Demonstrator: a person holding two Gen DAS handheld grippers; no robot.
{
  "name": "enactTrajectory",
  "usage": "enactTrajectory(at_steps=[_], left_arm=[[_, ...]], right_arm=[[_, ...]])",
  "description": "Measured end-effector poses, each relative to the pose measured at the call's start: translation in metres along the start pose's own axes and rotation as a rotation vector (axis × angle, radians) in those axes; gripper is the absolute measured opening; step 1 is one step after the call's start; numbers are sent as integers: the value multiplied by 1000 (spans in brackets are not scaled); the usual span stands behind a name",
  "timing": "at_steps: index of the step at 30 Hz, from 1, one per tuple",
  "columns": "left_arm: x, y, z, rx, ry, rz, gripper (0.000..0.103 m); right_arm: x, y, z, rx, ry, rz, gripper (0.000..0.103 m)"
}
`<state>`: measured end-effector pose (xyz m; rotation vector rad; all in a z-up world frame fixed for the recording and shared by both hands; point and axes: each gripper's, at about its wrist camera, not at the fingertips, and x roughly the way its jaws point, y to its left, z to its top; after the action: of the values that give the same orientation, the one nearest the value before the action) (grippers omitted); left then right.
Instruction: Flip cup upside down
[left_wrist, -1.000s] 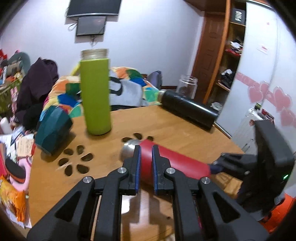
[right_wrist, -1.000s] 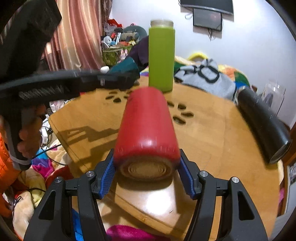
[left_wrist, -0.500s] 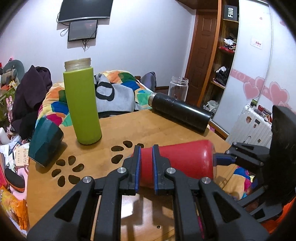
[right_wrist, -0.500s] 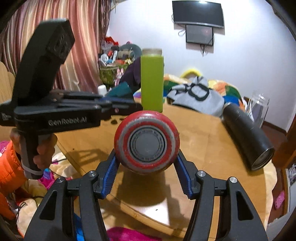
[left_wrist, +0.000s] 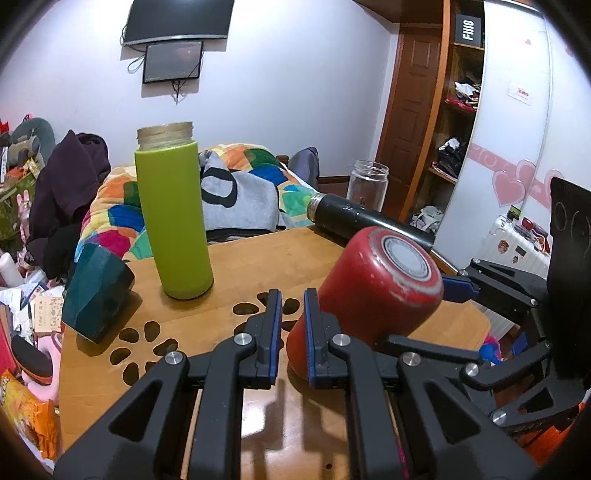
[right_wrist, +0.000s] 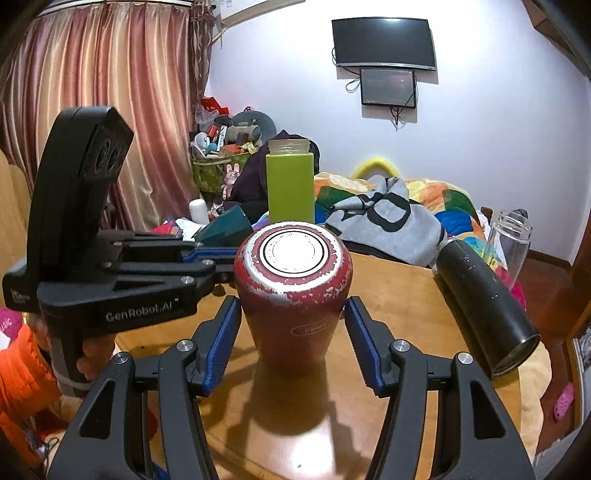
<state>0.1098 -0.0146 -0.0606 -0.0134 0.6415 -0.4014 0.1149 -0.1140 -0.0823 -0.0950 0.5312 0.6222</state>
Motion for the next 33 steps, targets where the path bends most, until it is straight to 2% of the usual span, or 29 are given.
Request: enactTrajectory(at_steps=[6, 13, 15, 20, 27, 29, 30, 31, 32, 33], left_arm=[[8, 15, 0, -51, 22, 5, 9], [12, 21, -1, -55, 28, 1, 10], [10, 21, -1, -57, 20, 5, 12], [-9, 25, -3, -70, -31, 55, 43], [-52, 11, -2, -41, -148, 136, 59], [-65, 4, -3, -31, -186, 152, 71], [-70, 0, -4, -32, -205, 166, 76], [-75, -2, -5, -35, -220, 181, 87], [-79, -4, -6, -38, -238, 197, 94], [-83, -7, -8, -39, -258, 211, 96]], right_arm=[[11, 1, 8, 19, 4, 7, 54], [16, 1, 9, 41, 17, 8, 54], [16, 1, 9, 42, 18, 11, 54], [8, 2, 7, 41, 8, 1, 54], [-23, -1, 9, 56, -47, -42, 55], [-37, -4, 10, 70, -80, -62, 59], [-42, -4, 11, 74, -90, -70, 67], [-49, -5, 12, 81, -107, -84, 73], [-54, -6, 12, 85, -120, -95, 75], [-63, -5, 12, 92, -142, -108, 77]])
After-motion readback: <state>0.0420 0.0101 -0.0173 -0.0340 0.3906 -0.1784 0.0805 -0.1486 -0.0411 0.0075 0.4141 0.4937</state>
